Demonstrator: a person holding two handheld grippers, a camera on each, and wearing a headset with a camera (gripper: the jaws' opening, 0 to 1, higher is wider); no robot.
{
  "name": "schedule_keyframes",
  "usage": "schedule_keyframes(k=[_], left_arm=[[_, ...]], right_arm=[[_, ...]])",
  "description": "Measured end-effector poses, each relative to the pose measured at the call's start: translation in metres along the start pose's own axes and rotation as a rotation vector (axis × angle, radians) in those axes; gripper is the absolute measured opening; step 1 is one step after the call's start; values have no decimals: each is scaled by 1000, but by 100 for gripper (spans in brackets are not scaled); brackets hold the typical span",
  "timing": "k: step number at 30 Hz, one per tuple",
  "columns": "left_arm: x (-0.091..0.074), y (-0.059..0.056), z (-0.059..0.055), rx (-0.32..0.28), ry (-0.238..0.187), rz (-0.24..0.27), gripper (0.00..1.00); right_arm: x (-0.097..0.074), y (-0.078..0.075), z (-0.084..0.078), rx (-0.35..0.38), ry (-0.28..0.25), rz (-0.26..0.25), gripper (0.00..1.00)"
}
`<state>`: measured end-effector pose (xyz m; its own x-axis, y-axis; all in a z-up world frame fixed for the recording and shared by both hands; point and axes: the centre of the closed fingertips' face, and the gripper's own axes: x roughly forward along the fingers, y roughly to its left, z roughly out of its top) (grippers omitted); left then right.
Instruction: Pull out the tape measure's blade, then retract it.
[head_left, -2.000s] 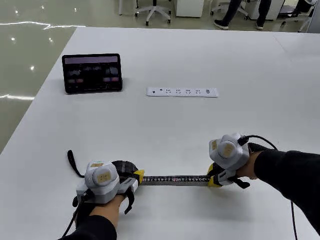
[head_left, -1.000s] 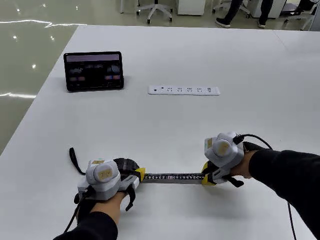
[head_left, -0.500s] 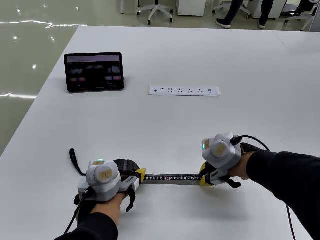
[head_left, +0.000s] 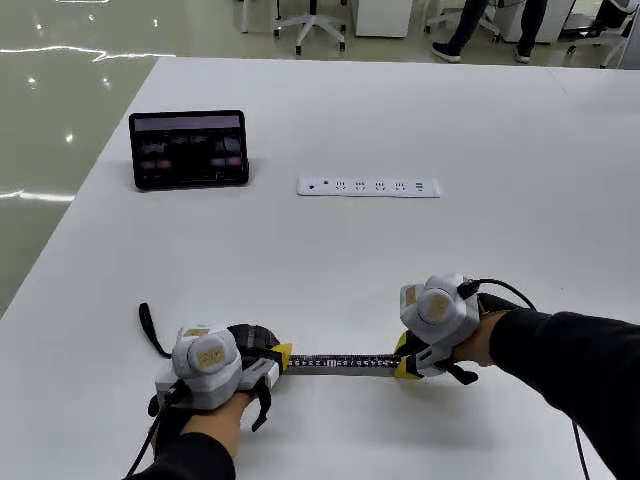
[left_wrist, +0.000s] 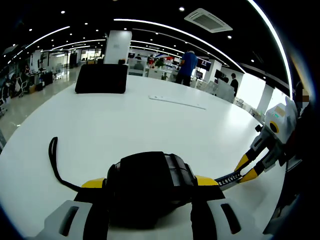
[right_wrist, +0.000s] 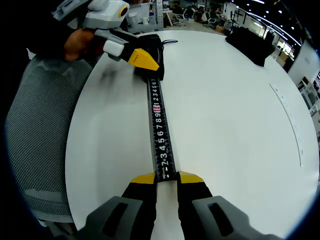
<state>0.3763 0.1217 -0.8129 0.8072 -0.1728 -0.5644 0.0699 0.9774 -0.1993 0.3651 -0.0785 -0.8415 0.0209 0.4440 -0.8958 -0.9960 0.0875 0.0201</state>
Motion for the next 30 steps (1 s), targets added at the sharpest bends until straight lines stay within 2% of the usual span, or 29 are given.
schedule_keyframes(k=[5,13,19,30], left_arm=[[0,0,0,-6,3,-3,63],[-1,0,0,-8,5,-11,63],[-2,0,-1,-18,17,-39,62],[-3,-1,-1,-19,16,-53,62]], right_arm=[[0,0,2,11,-17,-1,10],[2,0,5,2,-16,2,10],[3,1,7,-6,-30,9,10],[6,2,15,-7,-48,15,10]])
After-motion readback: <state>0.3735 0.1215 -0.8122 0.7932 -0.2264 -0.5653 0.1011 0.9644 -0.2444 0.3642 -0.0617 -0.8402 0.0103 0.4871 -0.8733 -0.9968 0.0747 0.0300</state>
